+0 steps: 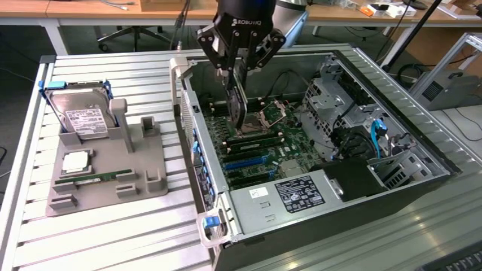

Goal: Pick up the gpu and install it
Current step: 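Pick up the gpu and move the gpu toward the slot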

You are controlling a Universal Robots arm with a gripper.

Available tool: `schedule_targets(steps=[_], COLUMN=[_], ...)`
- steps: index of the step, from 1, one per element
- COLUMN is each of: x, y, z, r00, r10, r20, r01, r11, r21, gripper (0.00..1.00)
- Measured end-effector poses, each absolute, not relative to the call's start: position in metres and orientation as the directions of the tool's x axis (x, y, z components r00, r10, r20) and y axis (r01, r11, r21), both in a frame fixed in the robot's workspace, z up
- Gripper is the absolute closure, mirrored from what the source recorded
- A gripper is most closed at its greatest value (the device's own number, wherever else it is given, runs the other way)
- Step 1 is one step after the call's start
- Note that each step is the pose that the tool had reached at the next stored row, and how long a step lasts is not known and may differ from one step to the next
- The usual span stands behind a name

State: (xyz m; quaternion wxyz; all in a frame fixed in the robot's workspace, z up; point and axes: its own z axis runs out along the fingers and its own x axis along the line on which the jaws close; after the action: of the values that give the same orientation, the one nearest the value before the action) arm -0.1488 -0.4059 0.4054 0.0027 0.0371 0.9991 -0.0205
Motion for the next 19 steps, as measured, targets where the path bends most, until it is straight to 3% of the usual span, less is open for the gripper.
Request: schedule_targets(steps=[19], x=[-0.1383], y=[-0.4065], z=[0.4000], r00=[-0.997], r10=[0.074], r20=[-0.007], r01=[0.074], r11=[0.996], r21=[-0.044], gripper=[0.73])
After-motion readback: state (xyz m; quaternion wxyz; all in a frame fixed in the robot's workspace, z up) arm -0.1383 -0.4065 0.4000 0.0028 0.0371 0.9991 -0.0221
